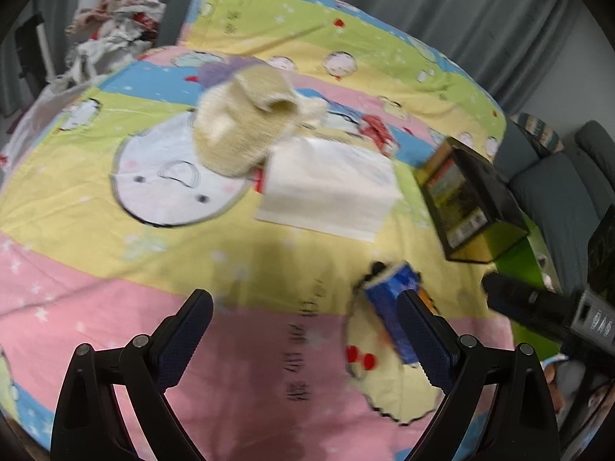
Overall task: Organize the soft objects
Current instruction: 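Lift the blue Tempo pack with the right gripper above the bed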
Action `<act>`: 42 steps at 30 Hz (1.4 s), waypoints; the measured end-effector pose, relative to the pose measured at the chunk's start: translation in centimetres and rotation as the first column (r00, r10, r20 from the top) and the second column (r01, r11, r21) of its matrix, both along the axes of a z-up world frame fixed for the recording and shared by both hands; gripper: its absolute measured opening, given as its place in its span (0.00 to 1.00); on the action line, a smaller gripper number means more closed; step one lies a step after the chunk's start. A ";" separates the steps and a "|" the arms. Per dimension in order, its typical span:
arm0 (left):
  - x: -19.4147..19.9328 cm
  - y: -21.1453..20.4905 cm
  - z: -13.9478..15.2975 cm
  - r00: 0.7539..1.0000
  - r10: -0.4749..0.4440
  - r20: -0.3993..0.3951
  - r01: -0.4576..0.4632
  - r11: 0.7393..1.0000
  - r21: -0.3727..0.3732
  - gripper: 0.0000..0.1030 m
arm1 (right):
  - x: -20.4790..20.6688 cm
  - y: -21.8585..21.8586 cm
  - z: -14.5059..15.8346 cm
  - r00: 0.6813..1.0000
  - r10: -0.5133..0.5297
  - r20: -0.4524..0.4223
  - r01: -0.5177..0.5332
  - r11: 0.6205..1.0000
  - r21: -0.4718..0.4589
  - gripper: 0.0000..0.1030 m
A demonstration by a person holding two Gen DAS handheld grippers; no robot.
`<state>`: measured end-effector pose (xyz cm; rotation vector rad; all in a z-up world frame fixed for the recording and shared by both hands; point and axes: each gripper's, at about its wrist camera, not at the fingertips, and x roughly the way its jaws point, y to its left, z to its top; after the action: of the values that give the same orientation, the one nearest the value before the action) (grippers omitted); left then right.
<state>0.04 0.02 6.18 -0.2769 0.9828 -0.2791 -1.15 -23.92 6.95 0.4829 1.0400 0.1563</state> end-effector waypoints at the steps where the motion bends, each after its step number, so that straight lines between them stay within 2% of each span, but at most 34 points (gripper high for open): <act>1: 0.0 -0.8 -0.2 1.000 -0.027 -0.003 0.027 1.000 -0.016 0.93 | 0.0 -0.2 0.1 1.000 -0.007 0.007 0.007 1.000 0.015 0.86; 6: 0.1 -3.3 -0.4 0.996 -0.092 -0.005 0.092 0.993 -0.068 0.93 | 0.1 -0.5 -0.1 1.000 0.004 0.021 -0.006 0.995 0.103 0.86; 14: 0.0 -4.1 -0.6 0.996 -0.091 0.001 0.091 0.995 -0.047 0.93 | 0.0 -0.5 -0.3 0.998 0.015 0.053 -0.020 0.995 0.102 0.85; 16: 0.2 -4.1 -0.9 0.997 -0.083 -0.007 0.083 0.996 -0.037 0.88 | 0.3 -0.5 -0.6 0.999 0.016 0.040 -0.021 0.992 0.123 0.84; 20: 0.2 -4.0 -1.3 0.996 -0.078 -0.030 0.077 0.996 -0.046 0.86 | 0.4 -0.2 -0.9 0.999 0.026 0.025 -0.029 0.992 0.121 0.82; 24: 0.0 -3.9 -1.1 0.997 -0.079 -0.014 0.078 0.996 -0.036 0.85 | 0.5 0.0 -0.9 0.999 0.034 0.030 -0.037 0.993 0.112 0.79; 26: -0.1 -3.9 -1.1 0.996 -0.086 -0.017 0.085 0.996 -0.040 0.84 | 0.5 0.0 -0.9 0.999 0.036 0.035 -0.040 0.992 0.117 0.74; 28: -0.2 -4.0 -1.1 0.996 -0.092 -0.017 0.091 0.995 -0.041 0.77 | 0.6 0.1 -1.0 0.999 0.040 0.036 -0.044 0.992 0.118 0.71; 30: -0.2 -4.0 -1.1 0.995 -0.095 -0.016 0.094 0.995 -0.040 0.76 | 0.9 0.3 -1.4 0.999 0.045 0.030 -0.049 0.991 0.124 0.71; 33: 0.0 -4.1 -1.3 0.994 -0.102 -0.028 0.101 0.993 -0.057 0.76 | 1.3 0.6 -2.1 0.998 0.059 0.002 -0.059 0.988 0.142 0.71; 35: 0.0 -4.3 -1.8 0.990 -0.126 -0.065 0.119 0.988 -0.099 0.76 | 1.6 0.9 -2.8 0.997 0.073 -0.031 -0.068 0.986 0.155 0.72; 36: 0.0 -4.4 -1.9 0.988 -0.134 -0.073 0.126 0.987 -0.103 0.74 | 1.8 1.2 -3.1 0.995 0.086 -0.041 -0.079 0.985 0.152 0.72; 38: -0.3 -5.1 -2.0 0.985 -0.161 -0.069 0.156 0.985 -0.069 0.59 | 2.0 1.5 -3.7 0.994 0.096 -0.054 -0.087 0.985 0.149 0.71; 39: -0.4 -5.3 -2.0 0.983 -0.173 -0.063 0.169 0.984 -0.062 0.48 | 2.3 1.6 -4.2 0.992 0.099 -0.072 -0.088 0.985 0.152 0.71; 42: -1.0 -6.1 -1.7 0.979 -0.203 -0.017 0.201 0.977 -0.064 0.36 | 2.7 2.0 -5.4 0.985 0.125 -0.115 -0.104 0.979 0.173 0.57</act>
<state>-0.98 -6.08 4.51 -0.2369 1.0281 -0.4934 1.59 -21.89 1.58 0.5900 1.1849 0.3211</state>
